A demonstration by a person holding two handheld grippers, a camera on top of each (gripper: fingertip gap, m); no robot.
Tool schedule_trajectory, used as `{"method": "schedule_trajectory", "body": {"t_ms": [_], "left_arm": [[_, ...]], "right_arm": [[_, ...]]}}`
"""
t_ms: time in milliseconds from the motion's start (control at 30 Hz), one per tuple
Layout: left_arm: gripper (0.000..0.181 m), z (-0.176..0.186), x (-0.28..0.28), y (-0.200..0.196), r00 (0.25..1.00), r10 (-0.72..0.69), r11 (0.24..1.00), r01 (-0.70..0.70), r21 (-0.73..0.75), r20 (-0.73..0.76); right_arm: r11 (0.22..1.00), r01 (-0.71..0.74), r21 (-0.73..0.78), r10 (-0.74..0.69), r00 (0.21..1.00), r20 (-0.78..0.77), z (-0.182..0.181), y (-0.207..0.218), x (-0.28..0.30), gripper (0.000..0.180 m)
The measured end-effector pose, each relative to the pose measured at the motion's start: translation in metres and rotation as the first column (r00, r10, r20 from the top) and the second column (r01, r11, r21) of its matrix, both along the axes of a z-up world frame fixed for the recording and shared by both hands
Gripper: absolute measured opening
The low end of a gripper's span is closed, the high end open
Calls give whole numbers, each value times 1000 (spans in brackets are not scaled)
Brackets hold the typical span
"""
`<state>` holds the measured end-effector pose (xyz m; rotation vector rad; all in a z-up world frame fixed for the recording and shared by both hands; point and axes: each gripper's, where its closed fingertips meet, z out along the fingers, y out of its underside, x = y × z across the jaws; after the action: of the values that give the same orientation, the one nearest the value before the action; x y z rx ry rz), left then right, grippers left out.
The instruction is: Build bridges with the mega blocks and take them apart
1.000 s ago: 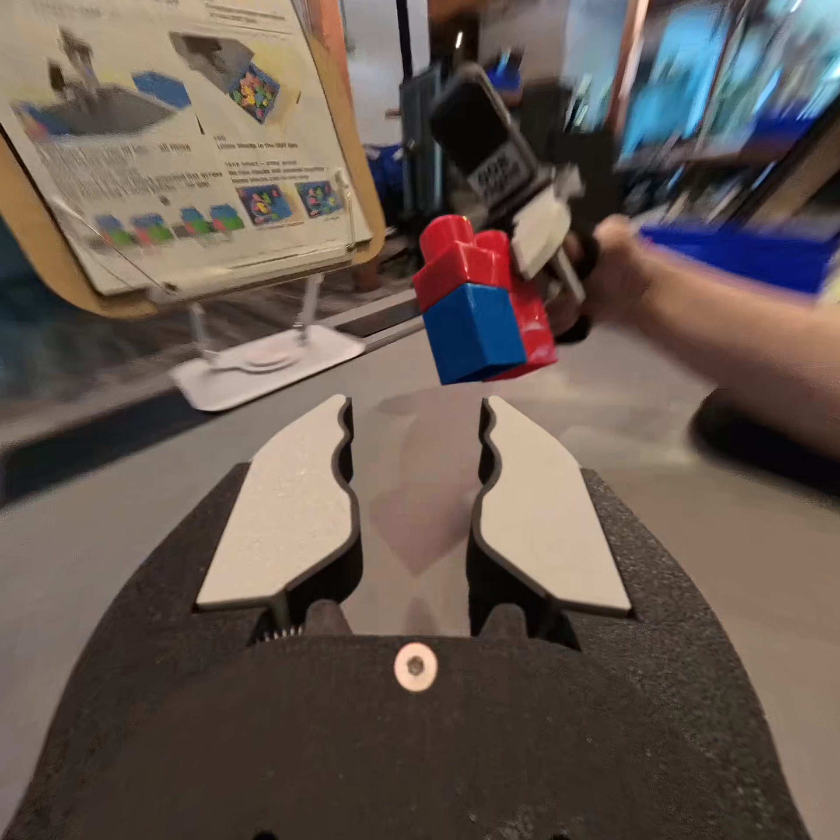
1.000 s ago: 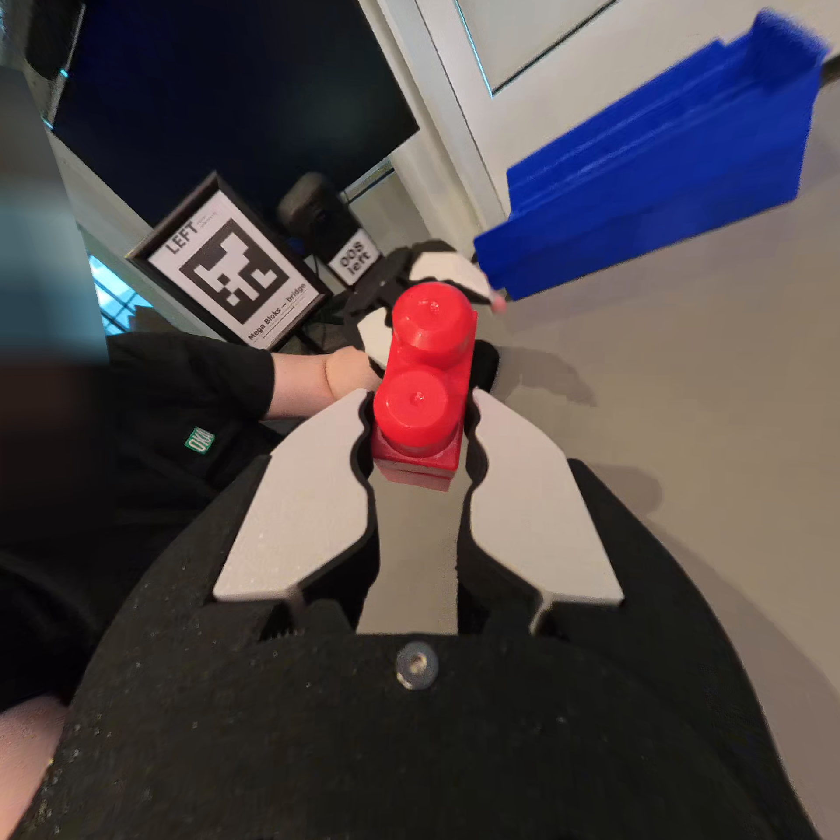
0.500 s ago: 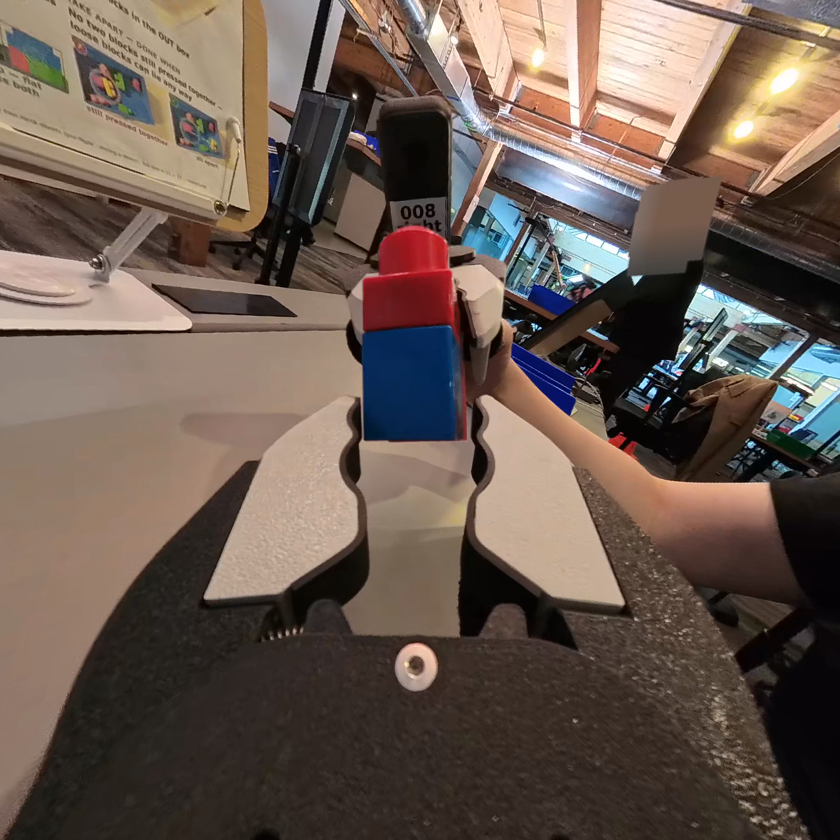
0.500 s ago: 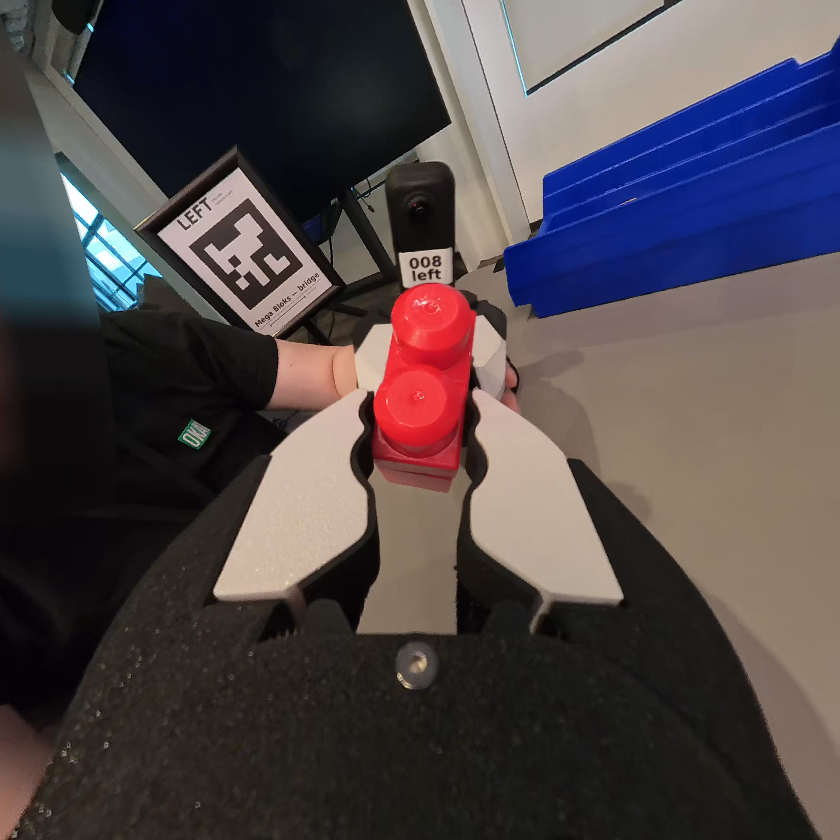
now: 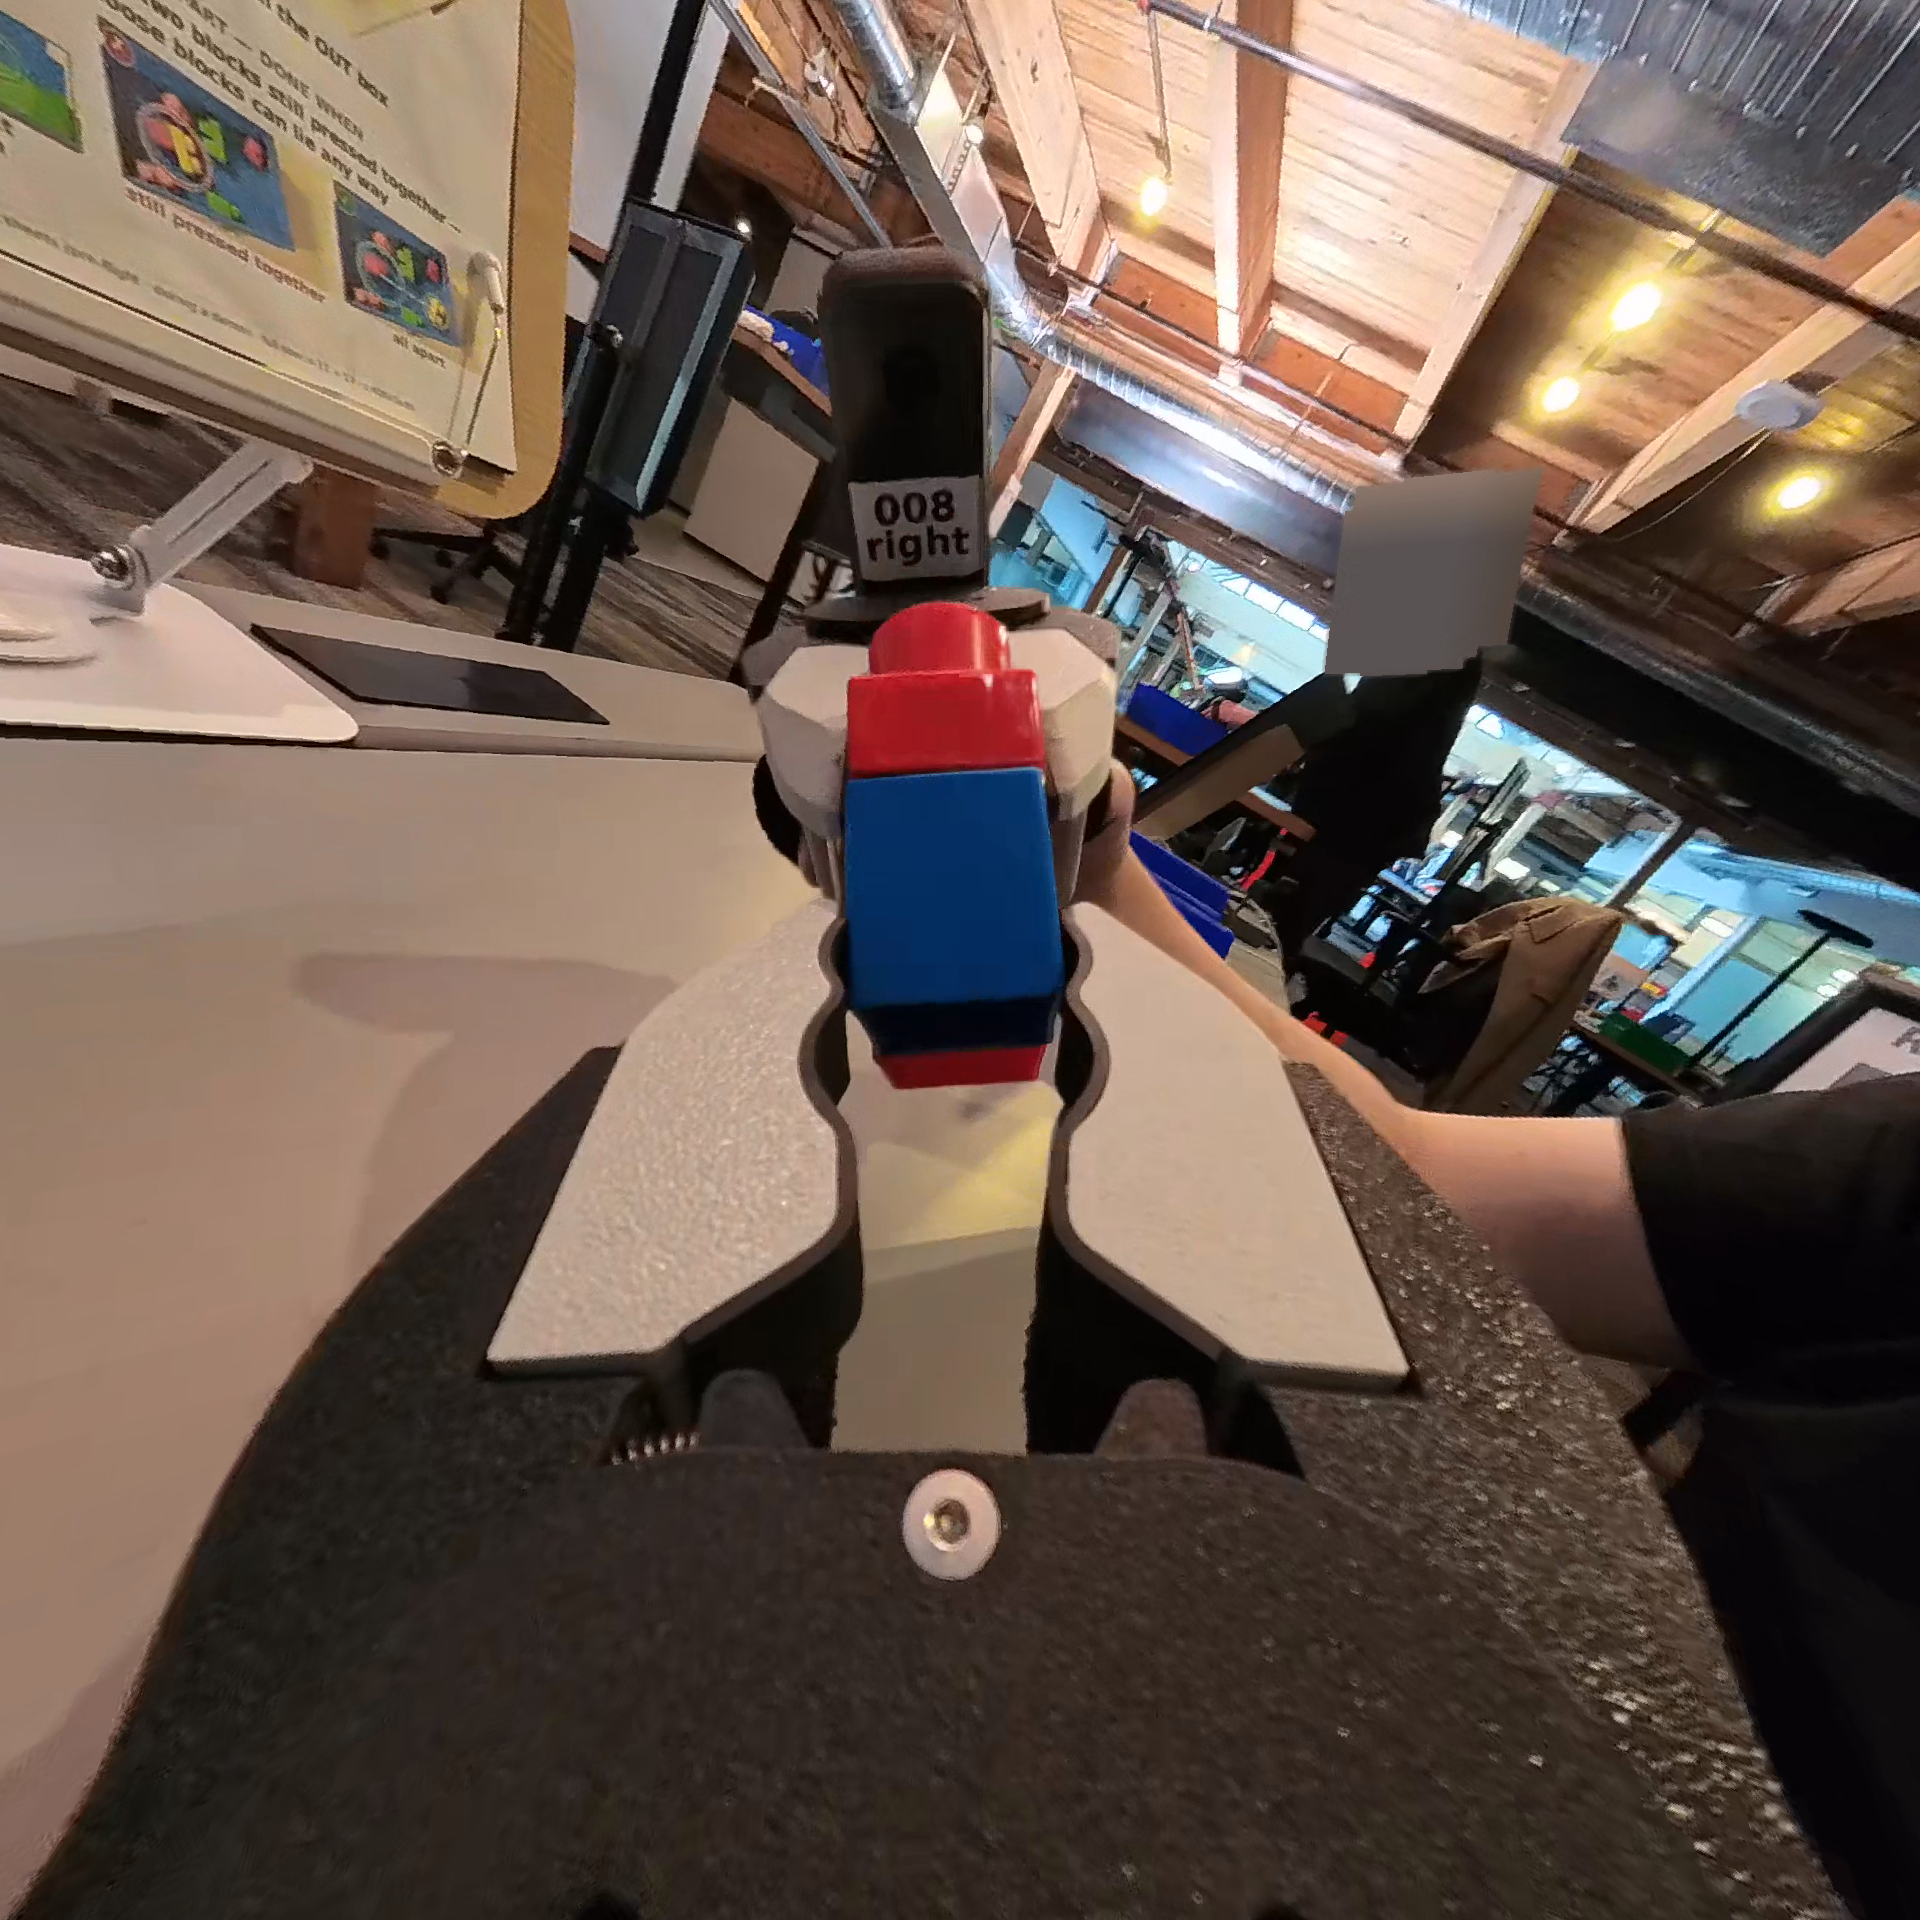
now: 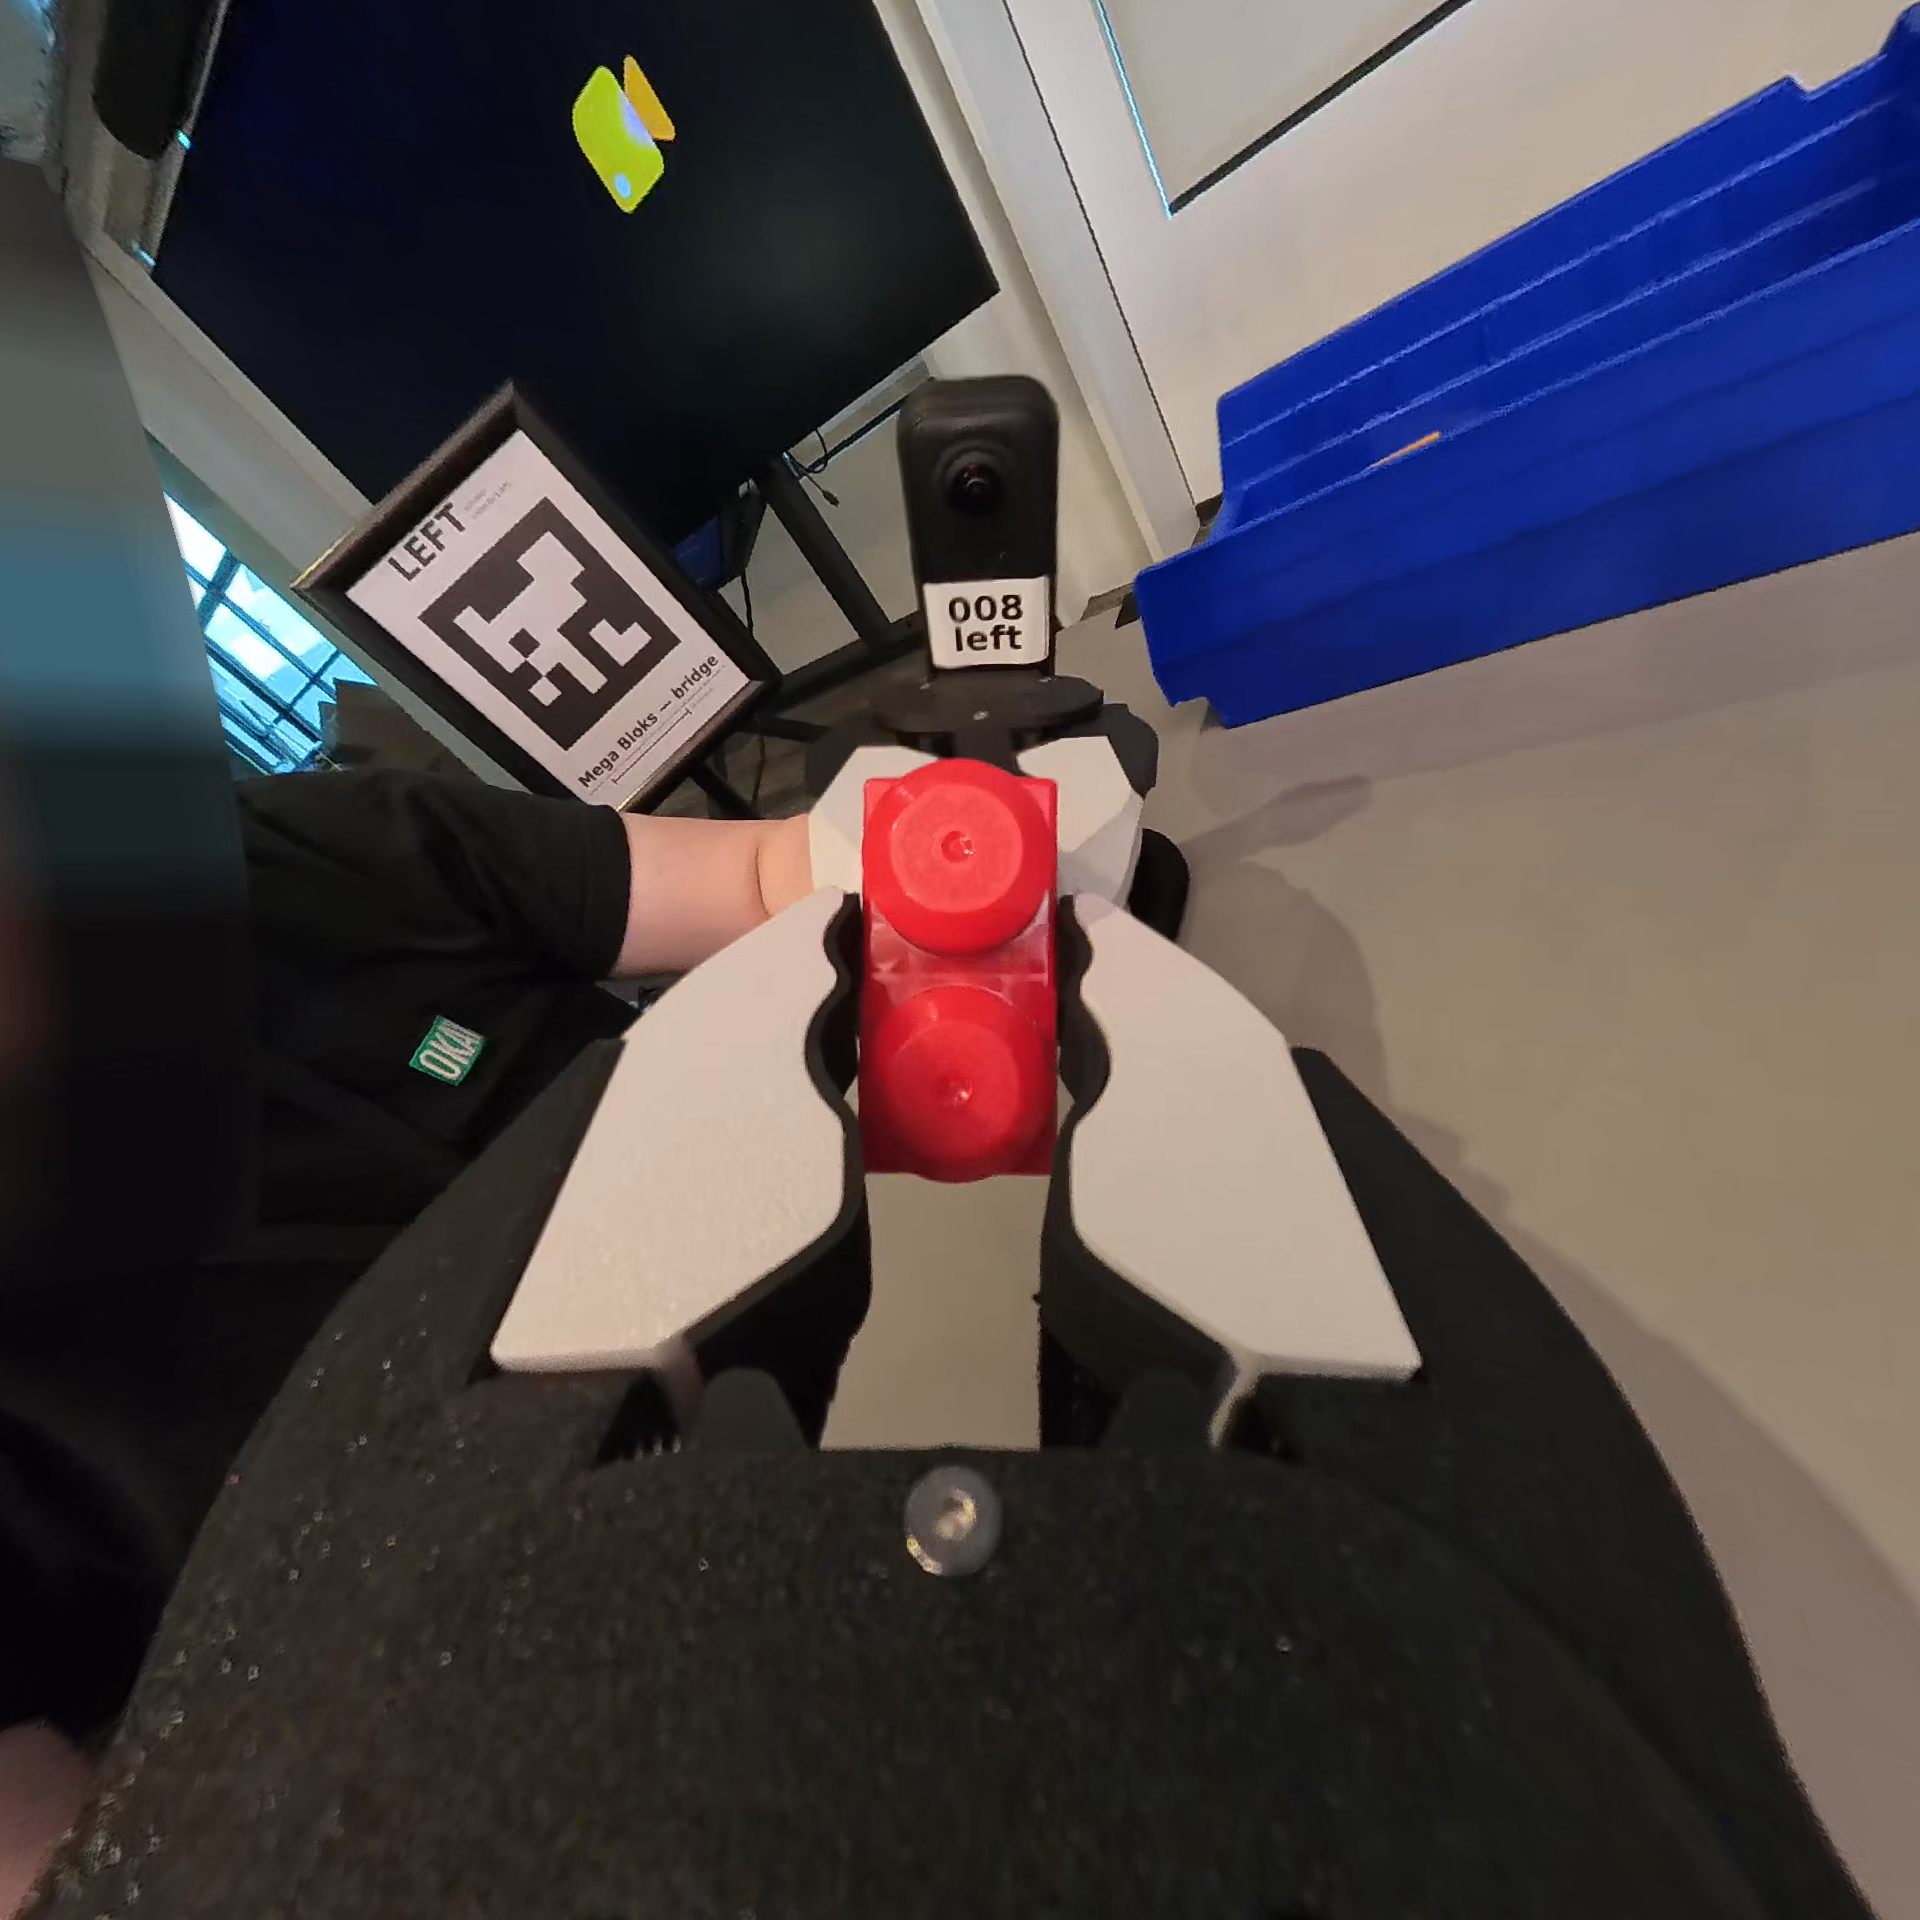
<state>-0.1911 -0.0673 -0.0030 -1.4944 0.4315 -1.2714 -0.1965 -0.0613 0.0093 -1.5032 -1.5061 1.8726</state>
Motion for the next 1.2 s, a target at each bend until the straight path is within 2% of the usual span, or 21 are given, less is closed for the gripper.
{"method": "schedule_trajectory", "body": {"t_ms": [333,1200], "left_arm": [[36,-14,3,3,994,28,999,-30,-17,-102],[35,-32,2,5,991,-34,988,14,-151,-126]], "right_arm": [[999,22,36,-24,998,61,-8,2,1,35],[993,23,117,-43,985,168,-30,2,-1,35]]}}
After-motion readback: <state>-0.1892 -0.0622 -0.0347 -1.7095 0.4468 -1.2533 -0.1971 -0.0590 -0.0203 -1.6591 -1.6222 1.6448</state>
